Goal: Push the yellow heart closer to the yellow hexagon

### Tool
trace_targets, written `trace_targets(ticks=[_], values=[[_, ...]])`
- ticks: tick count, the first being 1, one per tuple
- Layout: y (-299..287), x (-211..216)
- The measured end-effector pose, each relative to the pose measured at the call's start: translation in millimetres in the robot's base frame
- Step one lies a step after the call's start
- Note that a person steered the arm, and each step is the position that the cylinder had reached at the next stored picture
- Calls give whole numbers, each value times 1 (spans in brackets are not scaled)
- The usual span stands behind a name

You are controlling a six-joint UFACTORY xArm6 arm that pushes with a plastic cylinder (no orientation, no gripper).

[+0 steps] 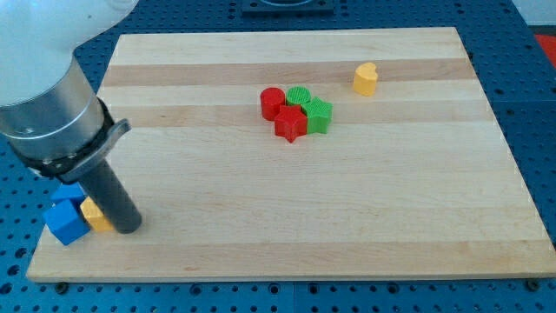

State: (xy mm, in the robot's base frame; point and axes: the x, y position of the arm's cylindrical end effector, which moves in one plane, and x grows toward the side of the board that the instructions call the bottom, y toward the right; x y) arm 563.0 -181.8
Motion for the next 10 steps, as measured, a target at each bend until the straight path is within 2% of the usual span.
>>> trace_targets(ticks=[3, 4, 5, 6, 8, 10], values=[[315, -104], [369, -172], [398, -228], [386, -235], [271, -240], [201, -239]])
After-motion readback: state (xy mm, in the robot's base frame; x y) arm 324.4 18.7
